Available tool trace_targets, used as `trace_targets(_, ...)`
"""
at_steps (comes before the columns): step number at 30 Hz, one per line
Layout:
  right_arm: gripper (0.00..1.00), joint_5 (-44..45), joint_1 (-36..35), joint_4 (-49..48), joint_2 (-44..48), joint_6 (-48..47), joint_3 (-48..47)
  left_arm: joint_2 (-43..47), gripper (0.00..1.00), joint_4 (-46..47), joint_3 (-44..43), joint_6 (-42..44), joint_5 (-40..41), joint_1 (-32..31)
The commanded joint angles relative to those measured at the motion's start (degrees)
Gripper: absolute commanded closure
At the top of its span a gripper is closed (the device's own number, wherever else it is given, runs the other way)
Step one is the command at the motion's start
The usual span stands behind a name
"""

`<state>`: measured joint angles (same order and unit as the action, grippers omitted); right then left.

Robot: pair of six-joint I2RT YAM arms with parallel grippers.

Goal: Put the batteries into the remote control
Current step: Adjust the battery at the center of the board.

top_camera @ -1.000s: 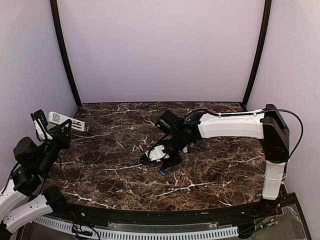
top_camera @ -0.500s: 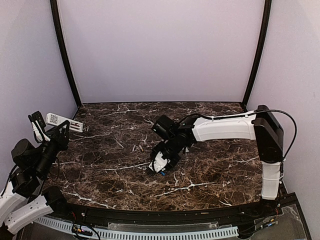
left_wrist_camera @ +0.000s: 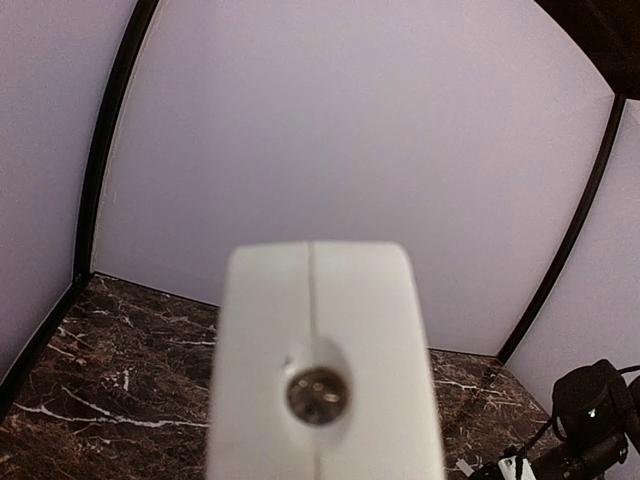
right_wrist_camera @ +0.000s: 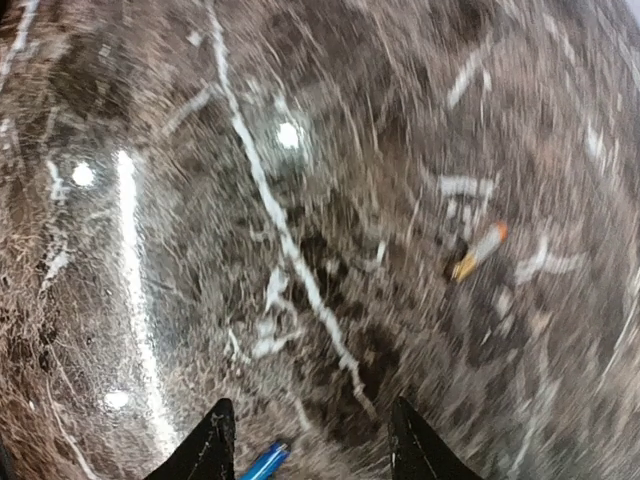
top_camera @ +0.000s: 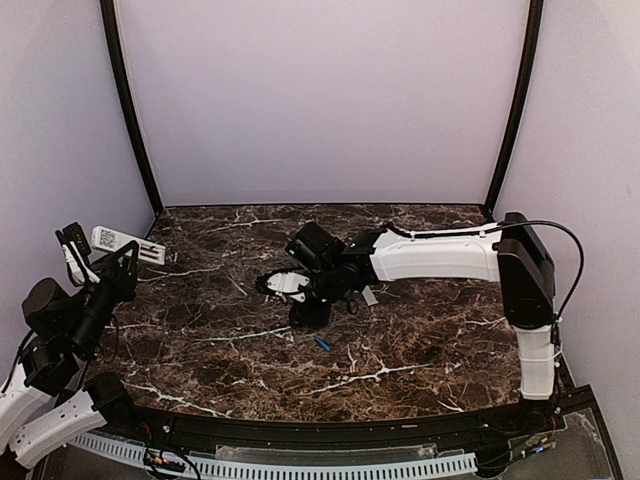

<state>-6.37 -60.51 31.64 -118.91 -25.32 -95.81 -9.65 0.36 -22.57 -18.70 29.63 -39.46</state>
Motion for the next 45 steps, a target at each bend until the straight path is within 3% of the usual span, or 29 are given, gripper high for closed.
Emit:
trace_targets(1, 0.49, 7.95, -2.02, 5.63, 0.58, 30.82, 3.71, 0.27, 1.00, 0.41, -1.07, 0.64, 0.22, 0.30)
trace_targets(5, 0.44, 8.39, -2.62, 11.97, -2.73, 39.41, 1.21, 0.39, 1.00, 0.51, -0.63, -0.02, 0.10, 0.30)
trace_targets(14, 0.48, 12.15, -2.98, 16.53, -6.26, 43.57, -0.12, 1.76, 1.00, -1.07, -1.13, 0.07, 0.26, 0.30)
trace_targets(17, 0.55, 11.44, -2.97, 17.32, -7.69, 44.59, -0.59, 2.23, 1.00, -1.28, -0.94, 0.00, 0.50, 0.28)
trace_targets(22, 0.80, 10.26, -2.97, 17.41, -8.89, 45.72, -0.83, 1.91, 1.00, -1.24, -0.89, -0.14, 0.31, 0.30)
trace_targets(25, 0.88, 11.52, -2.83, 18.30, -8.47, 48.27, 0.06, 1.96, 1.00, -1.26, -1.04, 0.03, 0.62, 0.28)
trace_targets(30, 1.00, 11.65, 1.31, 14.50, -3.34, 55.64, 9.09, 1.92, 1.00, -1.10, -1.00, -0.06, 0.12, 0.32)
trace_targets(45, 1.00, 6.65, 11.40, -1.05, 15.83, 78.76, 38.76, 0.15, 1.00, -1.23, -2.04, -1.15, -2.37, 0.32)
